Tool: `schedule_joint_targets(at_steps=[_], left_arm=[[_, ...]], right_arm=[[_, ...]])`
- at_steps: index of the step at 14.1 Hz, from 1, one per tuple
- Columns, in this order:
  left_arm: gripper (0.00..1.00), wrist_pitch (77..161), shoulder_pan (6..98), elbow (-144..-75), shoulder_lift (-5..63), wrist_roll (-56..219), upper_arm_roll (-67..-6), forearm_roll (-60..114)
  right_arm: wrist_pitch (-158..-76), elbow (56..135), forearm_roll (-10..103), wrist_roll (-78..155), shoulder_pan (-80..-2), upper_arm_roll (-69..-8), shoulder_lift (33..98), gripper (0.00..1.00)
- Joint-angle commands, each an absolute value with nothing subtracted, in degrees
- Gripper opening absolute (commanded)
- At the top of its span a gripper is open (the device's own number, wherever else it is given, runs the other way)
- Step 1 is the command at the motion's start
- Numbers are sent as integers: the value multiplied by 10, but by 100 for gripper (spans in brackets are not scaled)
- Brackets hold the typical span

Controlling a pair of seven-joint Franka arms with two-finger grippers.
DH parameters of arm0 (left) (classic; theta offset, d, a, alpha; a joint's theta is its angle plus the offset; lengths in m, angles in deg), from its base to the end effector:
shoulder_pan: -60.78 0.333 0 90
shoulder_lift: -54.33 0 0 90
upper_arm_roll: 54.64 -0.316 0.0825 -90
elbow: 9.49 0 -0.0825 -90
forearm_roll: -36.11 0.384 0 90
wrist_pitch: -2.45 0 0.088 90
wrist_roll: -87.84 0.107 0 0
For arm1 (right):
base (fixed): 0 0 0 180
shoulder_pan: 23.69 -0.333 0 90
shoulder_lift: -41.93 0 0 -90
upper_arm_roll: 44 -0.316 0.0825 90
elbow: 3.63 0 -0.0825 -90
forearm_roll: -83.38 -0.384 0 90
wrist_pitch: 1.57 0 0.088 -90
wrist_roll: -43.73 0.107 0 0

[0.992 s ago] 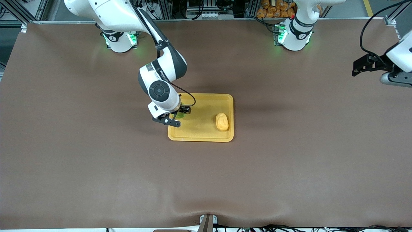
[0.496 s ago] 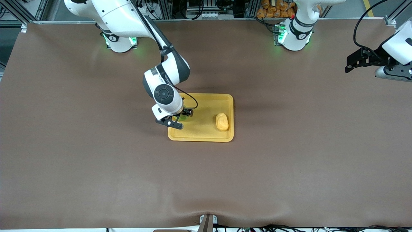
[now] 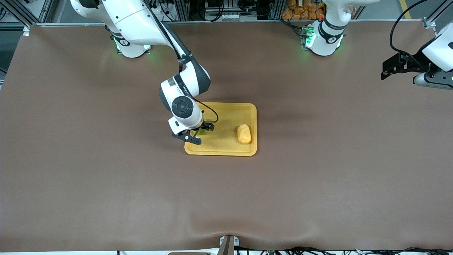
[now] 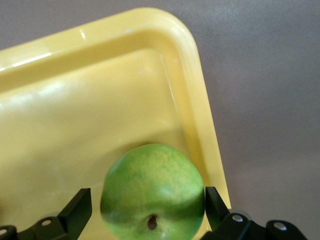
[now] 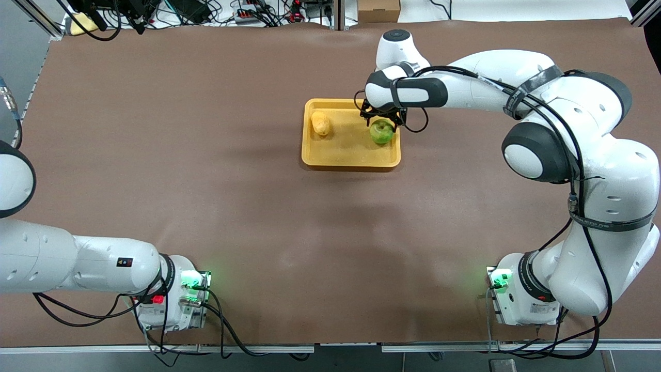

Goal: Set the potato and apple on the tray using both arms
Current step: 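Carry the green apple onto the tray with the right gripper and release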

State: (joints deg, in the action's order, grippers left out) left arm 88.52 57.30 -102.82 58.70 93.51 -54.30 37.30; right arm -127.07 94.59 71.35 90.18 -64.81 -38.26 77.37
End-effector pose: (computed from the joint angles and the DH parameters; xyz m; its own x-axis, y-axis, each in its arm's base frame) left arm 0.5221 -0.0326 0.6325 0.9852 -0.1633 -0.0523 -0.1644 -0.9863 -0.0161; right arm 0.5287 0.3916 0.2207 0.9374 -0.3063 -0.1658 -0.3044 -0.9518 0.0377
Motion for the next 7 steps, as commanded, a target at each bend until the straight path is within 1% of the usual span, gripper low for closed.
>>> schedule_joint_targets(at_steps=[1,3,7], left_arm=[[100,877,578,-1022,578,928,-538,376],[100,877,579,-1022,578,928,-538,376],[100,877,578,-1015,576,928,-538,376]], right_arm=[[-1232,904,706,908,-644,-379,779,100],[-1156,856,708,904,-641,-378,778,100],[-1085,807,714,902,-623,-375,772,100]])
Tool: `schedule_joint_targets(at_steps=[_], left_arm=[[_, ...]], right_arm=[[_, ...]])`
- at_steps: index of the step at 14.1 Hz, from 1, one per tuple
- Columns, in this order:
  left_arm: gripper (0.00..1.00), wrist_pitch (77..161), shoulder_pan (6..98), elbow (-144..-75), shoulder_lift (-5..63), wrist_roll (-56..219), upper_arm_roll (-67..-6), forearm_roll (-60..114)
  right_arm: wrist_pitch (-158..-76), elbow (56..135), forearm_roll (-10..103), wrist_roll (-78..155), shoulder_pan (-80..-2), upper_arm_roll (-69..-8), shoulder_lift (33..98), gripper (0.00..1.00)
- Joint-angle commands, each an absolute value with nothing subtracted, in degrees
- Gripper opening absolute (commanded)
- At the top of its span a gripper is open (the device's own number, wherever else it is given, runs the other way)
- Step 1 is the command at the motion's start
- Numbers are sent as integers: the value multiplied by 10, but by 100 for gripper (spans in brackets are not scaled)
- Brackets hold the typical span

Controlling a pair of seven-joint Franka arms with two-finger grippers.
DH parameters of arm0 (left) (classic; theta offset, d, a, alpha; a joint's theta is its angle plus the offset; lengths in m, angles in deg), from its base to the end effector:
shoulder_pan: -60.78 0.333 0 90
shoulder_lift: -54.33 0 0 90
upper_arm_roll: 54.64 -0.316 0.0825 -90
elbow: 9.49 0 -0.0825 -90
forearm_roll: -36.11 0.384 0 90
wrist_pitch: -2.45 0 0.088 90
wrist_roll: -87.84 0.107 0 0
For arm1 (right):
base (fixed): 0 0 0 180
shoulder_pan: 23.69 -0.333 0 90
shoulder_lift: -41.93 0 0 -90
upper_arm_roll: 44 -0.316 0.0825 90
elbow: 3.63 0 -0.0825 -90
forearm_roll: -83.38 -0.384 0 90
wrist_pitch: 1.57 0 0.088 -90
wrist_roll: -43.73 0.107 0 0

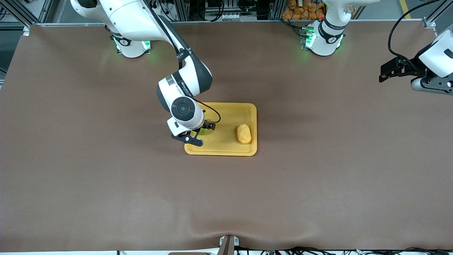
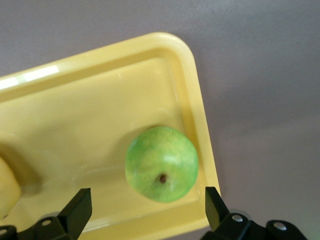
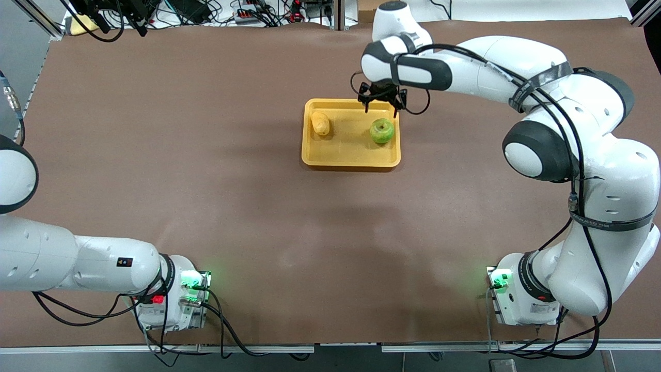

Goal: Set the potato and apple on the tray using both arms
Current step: 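Carry the green apple onto the tray with the right gripper and release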

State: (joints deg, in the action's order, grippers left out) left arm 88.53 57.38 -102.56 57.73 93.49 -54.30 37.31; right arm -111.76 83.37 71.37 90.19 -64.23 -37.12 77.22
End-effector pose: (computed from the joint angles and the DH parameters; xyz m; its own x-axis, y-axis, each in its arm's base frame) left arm 0.5273 -0.0322 0.6258 0.9848 -0.1616 -0.0644 -0.1628 -0.9865 -0.0150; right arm 0.5536 0.4004 0.2875 0.9287 -0.2977 -0.2211 -0.2880 -0.9546 0.0757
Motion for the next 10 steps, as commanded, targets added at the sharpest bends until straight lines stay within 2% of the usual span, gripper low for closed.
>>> schedule_joint_targets(at_steps=[1,6,10], left_arm=[[100,877,579,-1014,574,928,-538,376],[100,877,579,-1014,574,928,-538,376],[100,876,580,-1015,573,928,-539,376]], right_arm=[[-1068,796,715,904,-617,-374,766,100],[-942,683,717,907,-549,-375,760,100],[-919,655,737,887,-509,-372,733,100]])
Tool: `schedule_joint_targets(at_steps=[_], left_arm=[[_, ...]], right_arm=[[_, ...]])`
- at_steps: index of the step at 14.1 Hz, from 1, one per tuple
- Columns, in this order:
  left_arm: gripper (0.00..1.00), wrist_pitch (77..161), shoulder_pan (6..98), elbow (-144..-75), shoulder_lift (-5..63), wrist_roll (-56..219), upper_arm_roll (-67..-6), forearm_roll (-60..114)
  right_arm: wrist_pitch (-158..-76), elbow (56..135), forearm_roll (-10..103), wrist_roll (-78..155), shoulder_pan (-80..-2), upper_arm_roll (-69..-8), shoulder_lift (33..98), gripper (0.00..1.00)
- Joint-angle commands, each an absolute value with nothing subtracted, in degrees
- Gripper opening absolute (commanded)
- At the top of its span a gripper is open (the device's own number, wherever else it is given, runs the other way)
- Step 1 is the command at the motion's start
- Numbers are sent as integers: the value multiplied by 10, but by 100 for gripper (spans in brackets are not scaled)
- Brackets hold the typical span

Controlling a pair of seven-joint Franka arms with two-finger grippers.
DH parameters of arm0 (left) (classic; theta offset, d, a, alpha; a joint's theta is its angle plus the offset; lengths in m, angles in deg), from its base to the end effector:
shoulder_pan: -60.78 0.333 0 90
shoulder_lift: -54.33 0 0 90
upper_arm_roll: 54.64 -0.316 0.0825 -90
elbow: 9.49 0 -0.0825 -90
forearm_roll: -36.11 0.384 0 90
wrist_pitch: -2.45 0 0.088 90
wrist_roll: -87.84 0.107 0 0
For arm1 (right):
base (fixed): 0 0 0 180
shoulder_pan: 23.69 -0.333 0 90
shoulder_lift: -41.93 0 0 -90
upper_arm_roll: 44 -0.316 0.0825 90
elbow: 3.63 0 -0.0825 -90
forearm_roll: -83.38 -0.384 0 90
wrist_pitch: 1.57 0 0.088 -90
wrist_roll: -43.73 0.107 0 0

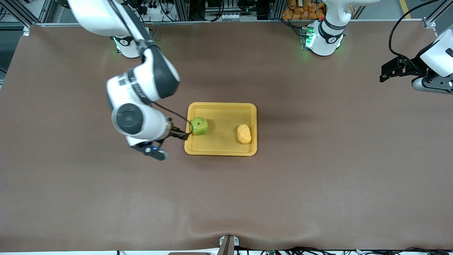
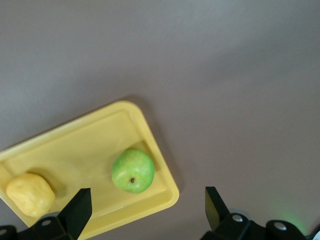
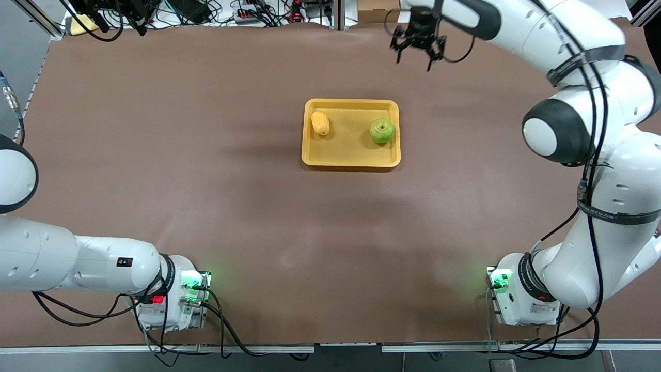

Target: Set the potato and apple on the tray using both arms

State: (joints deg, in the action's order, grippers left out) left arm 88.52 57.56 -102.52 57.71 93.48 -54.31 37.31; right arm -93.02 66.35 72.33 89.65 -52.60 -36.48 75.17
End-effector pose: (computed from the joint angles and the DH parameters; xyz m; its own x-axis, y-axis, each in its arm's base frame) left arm 0.5275 -0.0305 0.6259 0.9853 -0.1581 -0.0642 -0.1594 -0.9871 -0.0150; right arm 0.6353 0.2935 0.4248 0.8798 -0.4203 -0.2222 -0.4173 -0.9066 0.0629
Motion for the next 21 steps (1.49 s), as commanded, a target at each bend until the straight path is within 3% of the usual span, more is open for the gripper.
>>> schedule_joint_targets(at_steps=[1,3,8,12,21], left_arm=[[100,877,579,-1014,573,928,-538,376],[100,876,577,-1014,573,928,-538,376],[100,876,581,-1015,572,928,-539,376],[100,876,578,-1015,573,928,-538,376],[100,877,579,-1014,572,928,-538,376]], right_arm=[[-919,655,735,858,-493,-373,730,100],[-910,653,728,790,-440,-384,715,100],[-895,658,736,740,-401,-376,647,100],[-796,655,732,675,-363,-368,624,100],[-778,651,757,629,-303,-371,530,100]])
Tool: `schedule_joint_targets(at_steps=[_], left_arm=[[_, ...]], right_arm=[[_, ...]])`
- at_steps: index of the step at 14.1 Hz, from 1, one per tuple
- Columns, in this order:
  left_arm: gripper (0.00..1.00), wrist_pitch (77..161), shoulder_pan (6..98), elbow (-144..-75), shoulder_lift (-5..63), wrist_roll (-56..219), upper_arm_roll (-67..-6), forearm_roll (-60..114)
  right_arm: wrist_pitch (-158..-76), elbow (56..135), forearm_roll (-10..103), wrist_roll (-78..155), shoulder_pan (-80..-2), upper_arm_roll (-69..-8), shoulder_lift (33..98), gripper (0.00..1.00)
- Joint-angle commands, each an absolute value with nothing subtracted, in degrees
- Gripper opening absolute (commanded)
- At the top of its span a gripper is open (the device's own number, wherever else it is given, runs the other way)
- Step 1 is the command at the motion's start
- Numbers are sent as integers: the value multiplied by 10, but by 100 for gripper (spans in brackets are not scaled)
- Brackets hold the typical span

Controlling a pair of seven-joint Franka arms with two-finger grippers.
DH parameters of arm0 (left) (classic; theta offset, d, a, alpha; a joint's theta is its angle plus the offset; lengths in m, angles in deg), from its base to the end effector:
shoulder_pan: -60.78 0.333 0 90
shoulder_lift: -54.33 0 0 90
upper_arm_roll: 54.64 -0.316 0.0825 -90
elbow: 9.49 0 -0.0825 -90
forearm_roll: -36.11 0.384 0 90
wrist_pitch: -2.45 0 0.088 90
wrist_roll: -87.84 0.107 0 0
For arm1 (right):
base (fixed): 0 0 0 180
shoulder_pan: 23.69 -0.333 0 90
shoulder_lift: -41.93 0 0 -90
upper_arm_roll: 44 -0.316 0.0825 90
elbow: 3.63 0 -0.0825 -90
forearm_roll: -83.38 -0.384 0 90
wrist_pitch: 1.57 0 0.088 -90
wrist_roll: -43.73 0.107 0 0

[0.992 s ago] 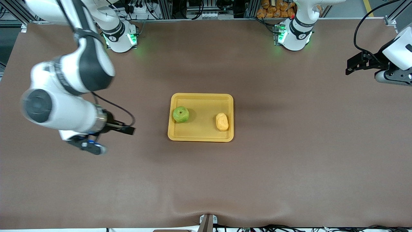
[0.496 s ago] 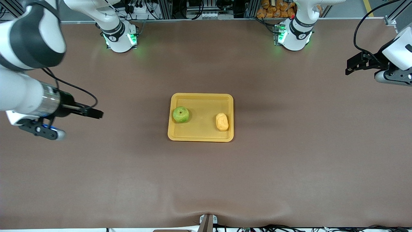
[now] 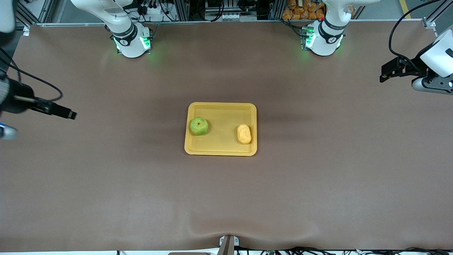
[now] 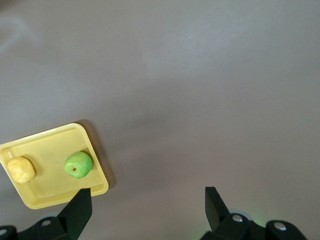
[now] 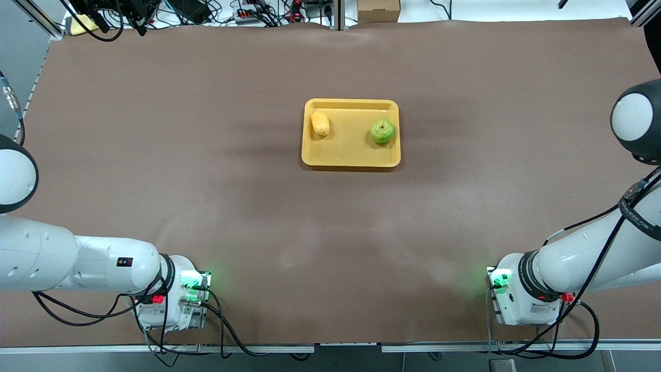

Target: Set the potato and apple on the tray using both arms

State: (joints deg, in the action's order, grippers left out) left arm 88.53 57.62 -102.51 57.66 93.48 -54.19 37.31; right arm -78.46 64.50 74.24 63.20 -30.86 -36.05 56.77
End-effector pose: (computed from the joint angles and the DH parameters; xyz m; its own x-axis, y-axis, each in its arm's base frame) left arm 0.5277 -0.0311 0.6255 0.9851 -0.1591 -0.0647 -0.1604 -0.9869 -0.0151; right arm 0.6072 0.0249 0.6326 0.9413 -0.3087 -0.1369 -0.3213 -0.9435 -0.0816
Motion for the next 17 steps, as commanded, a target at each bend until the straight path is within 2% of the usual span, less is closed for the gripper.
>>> schedule_joint_targets(at_steps=[1,4,8,11,14,17], left_arm=[[100,877,578,-1014,573,928,-538,376],[100,877,580,-1014,572,928,-538,376],[100,877,580,-1014,572,928,-539,376],[100,877,579,-1014,572,928,-538,376],[100,877,579,-1014,572,928,-538,376],[100,877,578,-1014,572,928,-538,376]], right_arm=[[-778,656,762,631,-304,-372,514,100],[-805,733,788,615,-303,-375,446,100],[-845,820,789,519,-271,-379,390,100],[-838,836,819,519,-262,-423,374,100],[-837,830,831,520,-202,-478,377,100],[-836,794,835,525,-206,-473,392,100]])
